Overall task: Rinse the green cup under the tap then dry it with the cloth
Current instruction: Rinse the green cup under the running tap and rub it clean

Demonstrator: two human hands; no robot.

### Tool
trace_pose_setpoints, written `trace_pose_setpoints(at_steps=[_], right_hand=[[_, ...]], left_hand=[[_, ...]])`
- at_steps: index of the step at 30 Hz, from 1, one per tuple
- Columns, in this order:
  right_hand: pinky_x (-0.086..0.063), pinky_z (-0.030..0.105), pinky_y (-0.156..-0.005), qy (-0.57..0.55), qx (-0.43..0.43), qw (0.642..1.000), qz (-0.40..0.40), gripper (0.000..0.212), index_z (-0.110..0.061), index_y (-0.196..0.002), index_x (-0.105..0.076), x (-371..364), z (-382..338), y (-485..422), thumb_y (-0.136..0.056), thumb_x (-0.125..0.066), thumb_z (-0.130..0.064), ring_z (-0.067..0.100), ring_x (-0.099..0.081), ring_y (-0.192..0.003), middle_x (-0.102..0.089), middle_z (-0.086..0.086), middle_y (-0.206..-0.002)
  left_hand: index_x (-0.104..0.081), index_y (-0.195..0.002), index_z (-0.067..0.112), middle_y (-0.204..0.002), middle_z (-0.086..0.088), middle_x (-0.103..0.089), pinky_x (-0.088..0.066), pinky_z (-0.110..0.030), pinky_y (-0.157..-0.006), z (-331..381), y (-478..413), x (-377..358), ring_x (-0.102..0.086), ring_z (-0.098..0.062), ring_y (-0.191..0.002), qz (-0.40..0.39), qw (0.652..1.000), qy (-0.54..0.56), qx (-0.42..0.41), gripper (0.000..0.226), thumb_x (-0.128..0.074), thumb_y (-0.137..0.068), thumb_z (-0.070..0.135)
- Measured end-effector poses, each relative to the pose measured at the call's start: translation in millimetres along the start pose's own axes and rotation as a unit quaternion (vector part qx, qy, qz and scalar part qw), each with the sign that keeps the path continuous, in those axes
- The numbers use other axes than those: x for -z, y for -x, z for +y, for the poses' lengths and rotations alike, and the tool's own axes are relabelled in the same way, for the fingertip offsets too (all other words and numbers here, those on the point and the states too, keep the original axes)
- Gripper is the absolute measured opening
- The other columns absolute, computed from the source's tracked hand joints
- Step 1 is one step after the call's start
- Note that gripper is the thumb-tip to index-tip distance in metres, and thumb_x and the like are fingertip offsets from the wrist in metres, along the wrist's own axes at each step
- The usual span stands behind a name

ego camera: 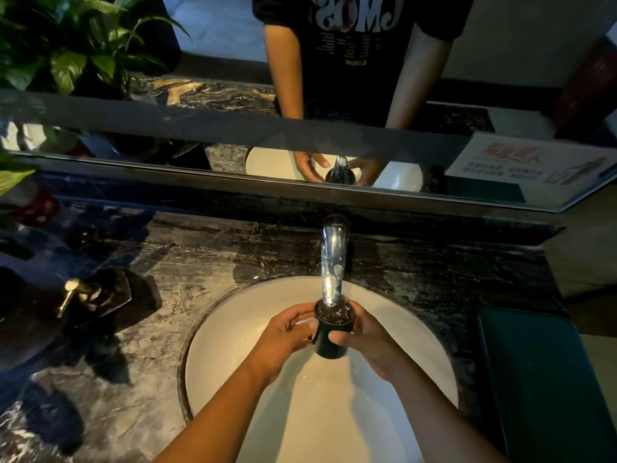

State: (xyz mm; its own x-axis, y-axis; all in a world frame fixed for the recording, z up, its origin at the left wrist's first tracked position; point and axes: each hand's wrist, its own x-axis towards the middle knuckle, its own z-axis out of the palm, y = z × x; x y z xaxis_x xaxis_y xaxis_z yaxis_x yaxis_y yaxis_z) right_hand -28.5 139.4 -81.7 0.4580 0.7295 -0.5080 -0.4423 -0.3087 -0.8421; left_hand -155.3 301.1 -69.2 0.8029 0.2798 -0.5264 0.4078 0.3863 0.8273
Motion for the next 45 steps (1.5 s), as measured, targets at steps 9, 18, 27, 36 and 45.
trace_pose_setpoints(at_steps=[9, 18, 27, 36, 45], right_hand=[[-0.056, 0.038, -0.100, 0.084, 0.003, 0.996, 0.039, 0.067, -0.043, -0.126, -0.060, -6.6, 5.7, 0.6, -0.066, -0.085, -0.027, 0.019, -0.059, -0.127, -0.069, -0.007, -0.127], [-0.056, 0.025, -0.085, 0.087, 0.004, 0.994, 0.061, 0.070, -0.036, -0.129, -0.057, -4.0, 7.6, 1.6, -0.065, -0.085, -0.026, 0.015, -0.059, -0.125, -0.068, -0.007, -0.127], [-0.053, 0.022, -0.085, 0.114, -0.013, 0.992, 0.044, 0.068, -0.038, -0.129, -0.055, -7.5, 4.9, 3.9, -0.068, -0.082, -0.025, 0.010, -0.056, -0.124, -0.065, -0.008, -0.129], [-0.055, 0.041, -0.101, 0.198, -0.077, 0.977, 0.015, 0.055, -0.039, -0.116, -0.066, -1.8, -9.4, 9.0, -0.065, -0.081, -0.054, 0.015, -0.064, -0.115, -0.071, -0.007, -0.119], [-0.056, 0.027, -0.089, 0.186, -0.113, 0.976, 0.006, 0.059, -0.027, -0.120, -0.070, -5.6, -28.7, 18.9, -0.075, -0.073, -0.066, 0.011, -0.073, -0.103, -0.077, -0.003, -0.113]], left_hand=[[-0.069, -0.122, 0.025, -0.122, 0.000, -0.072, -0.054, -0.050, -0.102, -4.9, 0.5, 6.7, -0.067, -0.021, -0.113, 0.098, 0.994, -0.004, 0.043, 0.024, -0.057, -0.102, 0.032], [-0.068, -0.118, 0.027, -0.120, -0.002, -0.071, -0.057, -0.047, -0.098, -7.7, 0.2, 1.1, -0.068, -0.021, -0.110, 0.112, 0.993, -0.018, 0.041, 0.021, -0.062, -0.099, 0.032], [-0.068, -0.118, 0.026, -0.118, -0.003, -0.070, -0.057, -0.049, -0.097, -7.3, 2.3, 0.1, -0.068, -0.023, -0.108, 0.123, 0.992, -0.019, 0.036, 0.021, -0.064, -0.098, 0.031], [-0.072, -0.115, 0.017, -0.117, -0.016, -0.072, -0.057, -0.046, -0.093, -12.4, 5.2, -12.8, -0.067, -0.027, -0.105, 0.099, 0.992, 0.036, 0.069, 0.021, -0.060, -0.101, 0.028], [-0.068, -0.123, 0.000, -0.118, -0.026, -0.072, -0.058, -0.047, -0.096, -19.5, 12.2, -22.0, -0.068, -0.041, -0.114, 0.058, 0.961, 0.239, 0.127, 0.035, -0.053, -0.104, 0.025]])
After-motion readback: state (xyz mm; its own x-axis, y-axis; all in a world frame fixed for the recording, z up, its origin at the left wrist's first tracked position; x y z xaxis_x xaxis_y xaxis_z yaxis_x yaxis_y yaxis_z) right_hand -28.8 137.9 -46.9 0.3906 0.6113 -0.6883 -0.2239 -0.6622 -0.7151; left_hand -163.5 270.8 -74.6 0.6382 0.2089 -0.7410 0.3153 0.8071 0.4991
